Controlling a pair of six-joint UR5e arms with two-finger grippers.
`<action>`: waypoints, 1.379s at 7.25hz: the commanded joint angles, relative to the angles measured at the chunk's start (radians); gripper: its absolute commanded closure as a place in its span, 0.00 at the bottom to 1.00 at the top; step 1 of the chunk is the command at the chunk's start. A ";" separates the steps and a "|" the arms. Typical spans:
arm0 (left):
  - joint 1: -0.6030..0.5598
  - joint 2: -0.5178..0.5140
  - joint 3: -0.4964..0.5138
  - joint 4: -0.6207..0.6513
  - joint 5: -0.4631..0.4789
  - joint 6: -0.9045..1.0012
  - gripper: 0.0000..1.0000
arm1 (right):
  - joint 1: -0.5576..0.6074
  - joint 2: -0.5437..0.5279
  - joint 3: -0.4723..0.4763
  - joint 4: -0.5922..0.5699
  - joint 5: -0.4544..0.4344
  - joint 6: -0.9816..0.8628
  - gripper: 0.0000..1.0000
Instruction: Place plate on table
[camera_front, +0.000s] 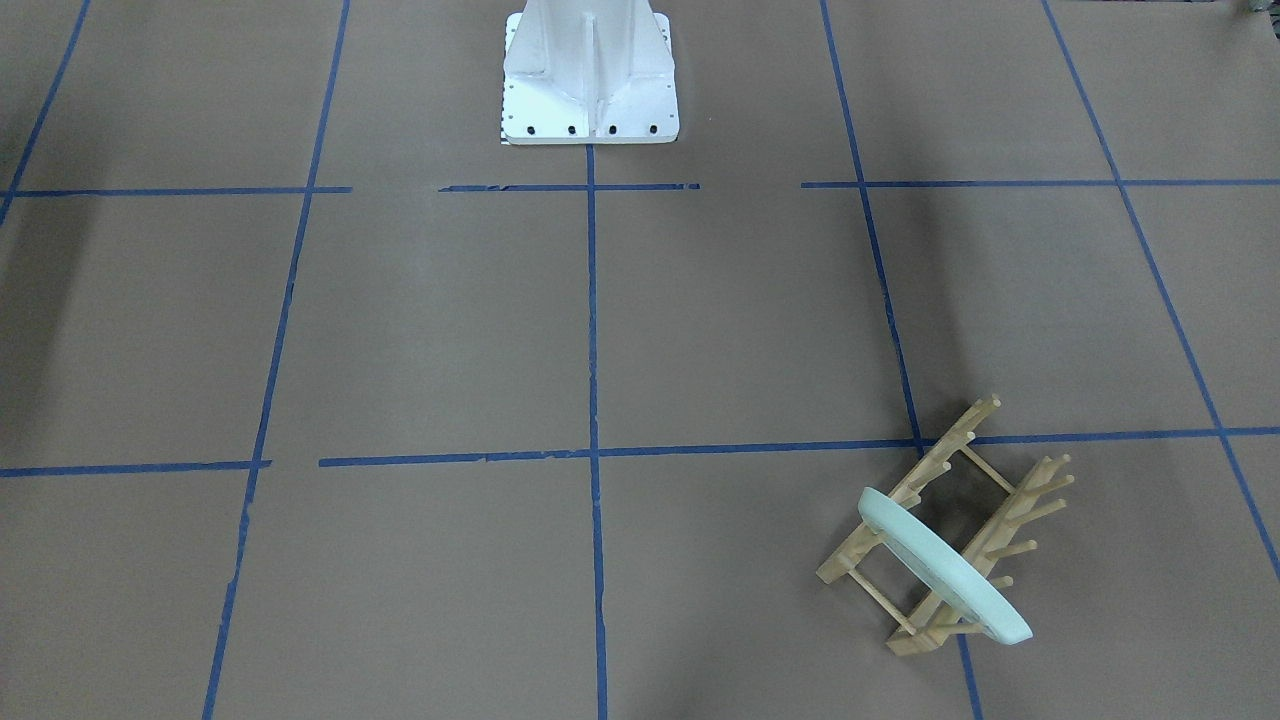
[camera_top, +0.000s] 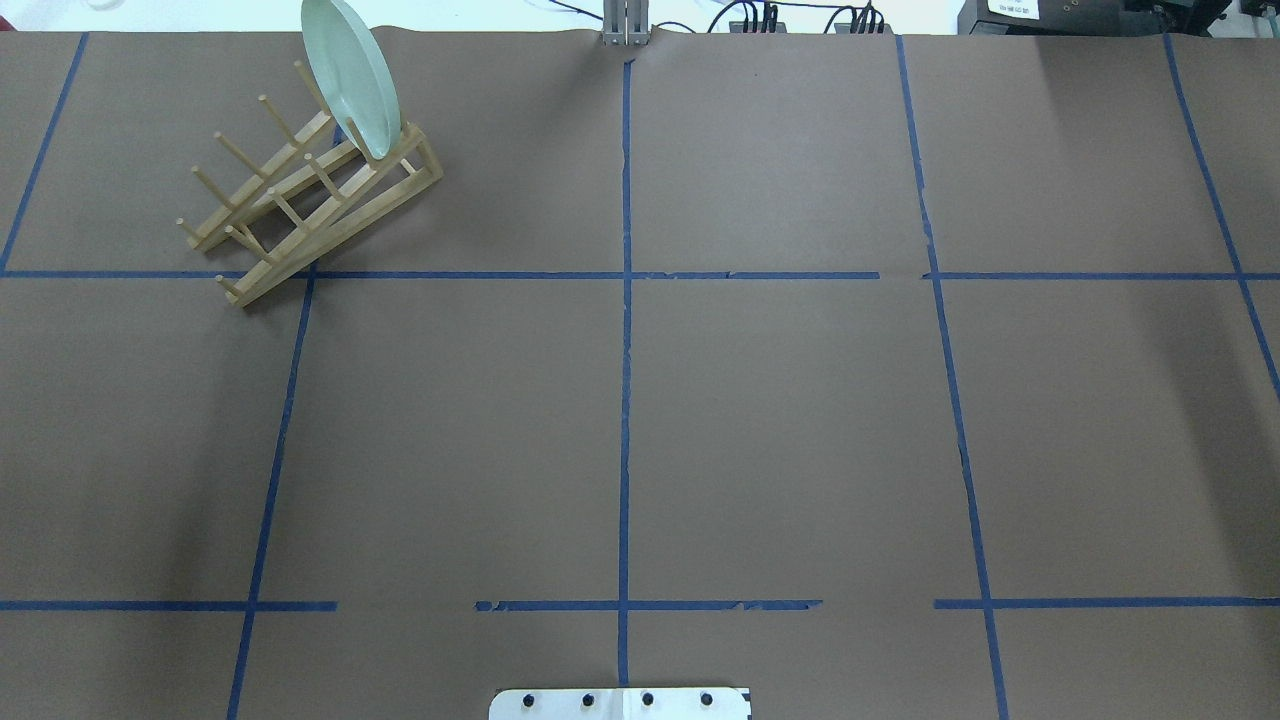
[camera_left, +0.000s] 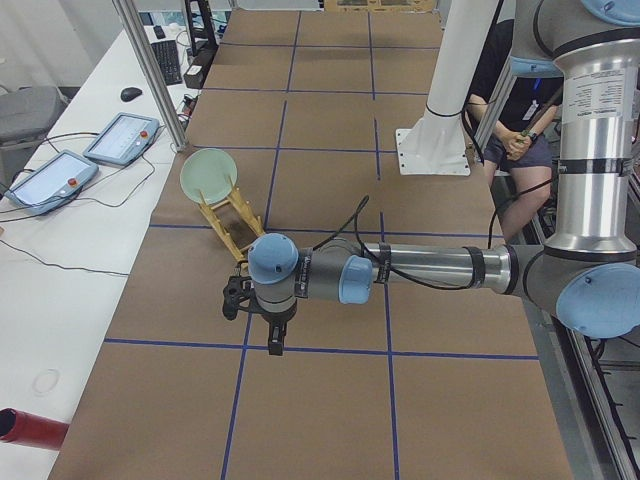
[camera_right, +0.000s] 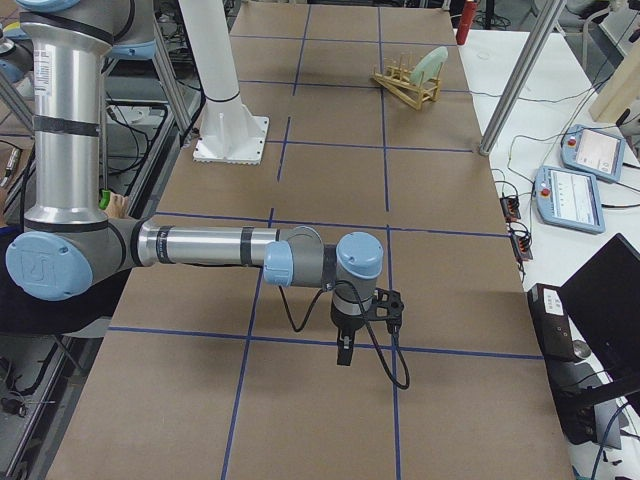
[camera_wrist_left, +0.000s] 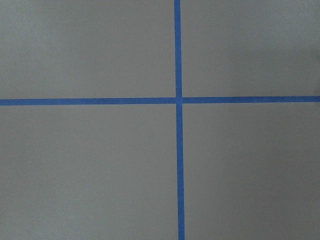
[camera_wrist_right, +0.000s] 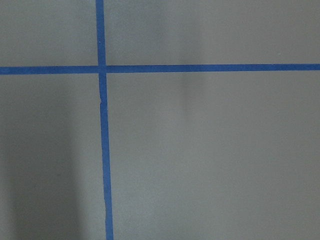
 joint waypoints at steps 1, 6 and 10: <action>0.002 -0.002 0.001 -0.004 -0.003 0.000 0.00 | 0.000 0.000 0.000 0.000 0.002 0.001 0.00; 0.020 -0.293 -0.027 -0.058 -0.120 -0.323 0.00 | 0.000 0.000 0.000 0.000 0.002 0.001 0.00; 0.173 -0.350 0.039 -0.561 -0.106 -0.952 0.00 | 0.000 0.000 0.000 0.000 0.000 0.001 0.00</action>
